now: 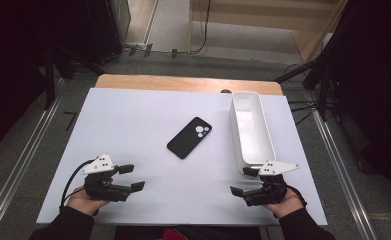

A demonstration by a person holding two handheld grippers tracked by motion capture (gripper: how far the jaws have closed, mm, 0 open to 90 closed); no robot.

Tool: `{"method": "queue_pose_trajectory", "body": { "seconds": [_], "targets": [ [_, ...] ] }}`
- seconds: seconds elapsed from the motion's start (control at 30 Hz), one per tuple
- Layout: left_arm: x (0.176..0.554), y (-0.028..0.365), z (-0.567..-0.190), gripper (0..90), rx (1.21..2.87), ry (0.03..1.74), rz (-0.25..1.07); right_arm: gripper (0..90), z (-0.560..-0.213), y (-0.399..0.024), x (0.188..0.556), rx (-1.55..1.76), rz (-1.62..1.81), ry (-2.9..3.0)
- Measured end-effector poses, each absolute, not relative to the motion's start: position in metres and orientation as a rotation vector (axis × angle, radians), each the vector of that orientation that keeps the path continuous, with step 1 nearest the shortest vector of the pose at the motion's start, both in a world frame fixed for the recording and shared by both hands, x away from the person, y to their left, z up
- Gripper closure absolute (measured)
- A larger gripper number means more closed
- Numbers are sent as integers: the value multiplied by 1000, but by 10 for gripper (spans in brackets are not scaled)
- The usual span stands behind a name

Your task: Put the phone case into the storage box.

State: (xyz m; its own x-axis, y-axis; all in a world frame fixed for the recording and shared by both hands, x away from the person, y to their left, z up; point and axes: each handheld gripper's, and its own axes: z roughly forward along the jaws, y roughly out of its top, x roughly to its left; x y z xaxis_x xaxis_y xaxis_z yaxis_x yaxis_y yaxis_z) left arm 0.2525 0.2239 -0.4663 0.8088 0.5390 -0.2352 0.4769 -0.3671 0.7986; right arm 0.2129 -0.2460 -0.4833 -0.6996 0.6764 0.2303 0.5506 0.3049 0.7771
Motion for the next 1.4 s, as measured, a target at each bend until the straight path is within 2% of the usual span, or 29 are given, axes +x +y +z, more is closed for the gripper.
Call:
{"method": "queue_pose_trajectory", "body": {
  "seconds": [1.4],
  "targets": [
    [255, 223, -465, 237, 2002, 755, 69, 132, -482, -247, 210, 1171, 1362, 2413]
  ]
}}
